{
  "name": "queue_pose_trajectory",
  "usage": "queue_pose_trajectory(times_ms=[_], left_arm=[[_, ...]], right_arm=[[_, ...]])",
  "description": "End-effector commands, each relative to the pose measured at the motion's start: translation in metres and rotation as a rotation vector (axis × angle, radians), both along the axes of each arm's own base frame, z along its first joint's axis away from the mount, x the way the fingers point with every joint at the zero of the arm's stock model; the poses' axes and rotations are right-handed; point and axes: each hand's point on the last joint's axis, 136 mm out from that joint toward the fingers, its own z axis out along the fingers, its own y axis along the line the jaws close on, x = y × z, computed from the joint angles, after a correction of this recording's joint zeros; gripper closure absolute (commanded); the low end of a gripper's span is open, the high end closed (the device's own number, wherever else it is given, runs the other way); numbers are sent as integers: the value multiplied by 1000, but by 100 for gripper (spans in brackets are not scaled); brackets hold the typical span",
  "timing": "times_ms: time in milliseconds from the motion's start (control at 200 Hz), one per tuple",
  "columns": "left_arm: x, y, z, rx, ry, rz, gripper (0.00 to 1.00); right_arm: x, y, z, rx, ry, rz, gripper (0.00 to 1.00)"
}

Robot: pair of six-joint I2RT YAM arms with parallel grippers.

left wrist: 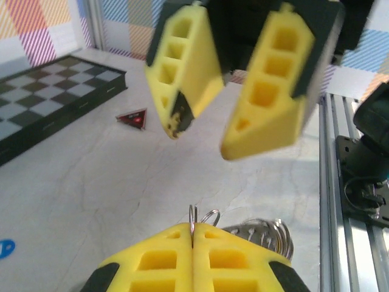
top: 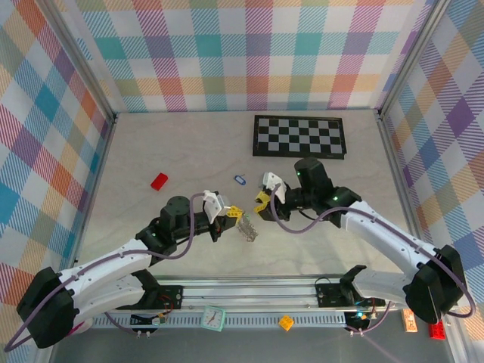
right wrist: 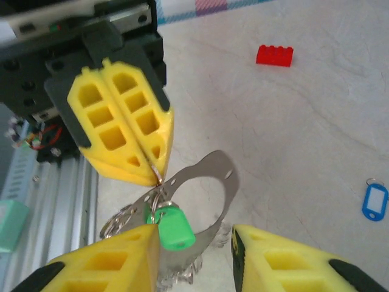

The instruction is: Put the keys on the keyring

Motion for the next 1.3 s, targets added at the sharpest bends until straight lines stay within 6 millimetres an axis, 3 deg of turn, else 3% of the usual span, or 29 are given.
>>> queue_pose_trajectory(times_ms=[0, 160, 295, 630, 920, 1065, 1170, 1295], left_arm=[[-13, -5, 28, -57, -181, -100, 100], [-17, -7, 31, -58, -227, -136, 100], [-16, -9, 32, -61, -228, -141, 100], [-15, -13, 29, -80, -196, -154, 100], [-16, -17, 30, -106, -181, -169, 100], [-16, -17, 29, -111, -181, -172, 100], [-12, -17, 27, -104, -166, -149, 100], [-2, -8, 15, -38, -136, -66, 76]], right_arm=[[-17, 4, 18, 112, 49, 76, 66], [-16, 8, 20, 127, 49, 98, 68], [-29, 12, 12, 121, 53, 188, 68], [-36, 16, -3, 81, 15, 244, 71], [-36, 20, -9, 65, 13, 253, 81], [-37, 21, -7, 73, 20, 256, 100], [-36, 20, -8, 57, 18, 248, 100], [-30, 16, -10, -8, -11, 212, 100]])
